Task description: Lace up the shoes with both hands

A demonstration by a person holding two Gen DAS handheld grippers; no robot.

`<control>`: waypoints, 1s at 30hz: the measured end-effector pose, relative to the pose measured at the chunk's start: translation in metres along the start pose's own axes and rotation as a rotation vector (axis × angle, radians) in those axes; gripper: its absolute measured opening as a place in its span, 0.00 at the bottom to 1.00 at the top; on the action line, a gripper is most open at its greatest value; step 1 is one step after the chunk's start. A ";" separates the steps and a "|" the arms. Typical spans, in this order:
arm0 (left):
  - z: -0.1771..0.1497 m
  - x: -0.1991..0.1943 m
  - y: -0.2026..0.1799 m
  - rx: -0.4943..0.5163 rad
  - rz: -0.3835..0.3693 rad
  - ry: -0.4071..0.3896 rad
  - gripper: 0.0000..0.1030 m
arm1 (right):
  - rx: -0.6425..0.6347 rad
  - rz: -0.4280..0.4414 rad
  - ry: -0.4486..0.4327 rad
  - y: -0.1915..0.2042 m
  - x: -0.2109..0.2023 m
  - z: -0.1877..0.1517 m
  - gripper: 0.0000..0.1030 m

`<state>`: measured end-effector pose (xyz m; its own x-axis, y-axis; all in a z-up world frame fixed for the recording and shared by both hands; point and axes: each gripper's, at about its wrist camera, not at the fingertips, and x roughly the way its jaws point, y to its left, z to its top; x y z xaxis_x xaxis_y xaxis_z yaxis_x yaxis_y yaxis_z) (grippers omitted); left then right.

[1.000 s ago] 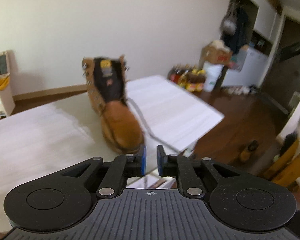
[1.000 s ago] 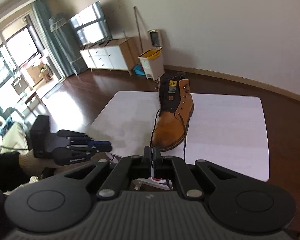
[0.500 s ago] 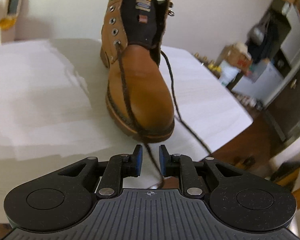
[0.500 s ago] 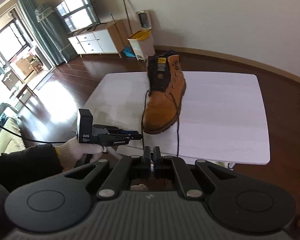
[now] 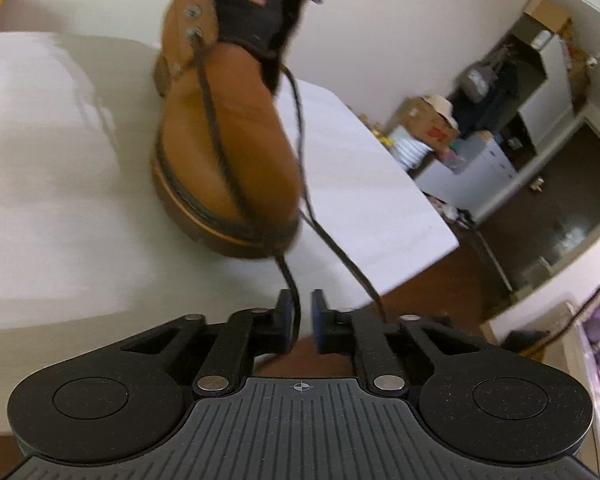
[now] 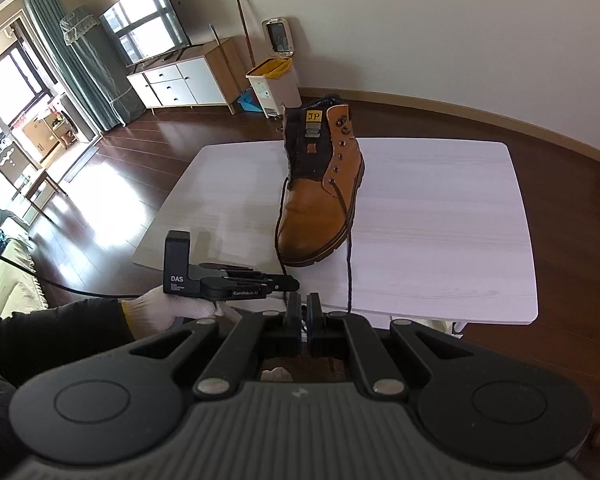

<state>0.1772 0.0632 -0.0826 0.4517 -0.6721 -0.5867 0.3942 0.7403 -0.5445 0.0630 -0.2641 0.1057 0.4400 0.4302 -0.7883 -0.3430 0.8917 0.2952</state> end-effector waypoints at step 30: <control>0.185 -0.179 -0.023 0.245 0.251 -0.341 0.03 | -0.156 -0.219 -0.511 -0.031 0.015 0.099 0.03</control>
<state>0.2351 0.1695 0.1456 0.7776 -0.4593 -0.4294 0.3977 0.8882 -0.2299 0.1628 -0.2714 0.1379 0.8463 0.2853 -0.4497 -0.2996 0.9532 0.0409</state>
